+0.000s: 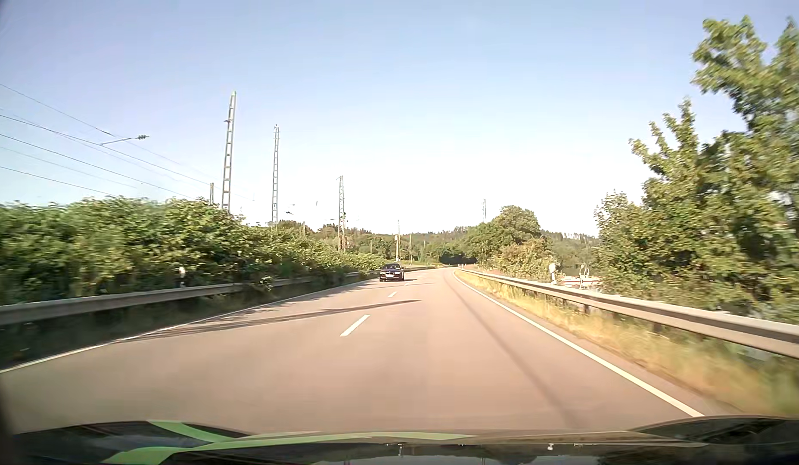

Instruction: Follow the waypoints while adhering to traffic rules and regulations

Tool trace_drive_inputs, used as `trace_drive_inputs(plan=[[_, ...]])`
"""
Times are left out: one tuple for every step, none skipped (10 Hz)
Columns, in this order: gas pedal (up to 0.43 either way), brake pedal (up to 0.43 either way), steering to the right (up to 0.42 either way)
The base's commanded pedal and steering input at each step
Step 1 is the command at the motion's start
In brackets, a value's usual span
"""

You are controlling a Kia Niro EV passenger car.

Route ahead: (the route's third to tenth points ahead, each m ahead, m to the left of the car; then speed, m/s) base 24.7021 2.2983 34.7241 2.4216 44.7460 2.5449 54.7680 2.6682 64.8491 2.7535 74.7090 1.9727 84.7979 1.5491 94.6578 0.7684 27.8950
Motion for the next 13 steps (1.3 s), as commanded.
trace_drive_inputs(plan=[[0.299,0.0,0.0],[0.287,0.0,0.001],[0.26,0.0,0.002],[0.248,0.0,0.001],[0.24,0.0,0.002],[0.24,0.0,0.001],[0.24,0.0,0.002],[0.24,0.0,0.001],[0.228,0.0,0.002],[0.22,0.0,0.003],[0.209,0.0,0.003],[0.209,0.0,0.003],[0.209,0.0,0.003]])
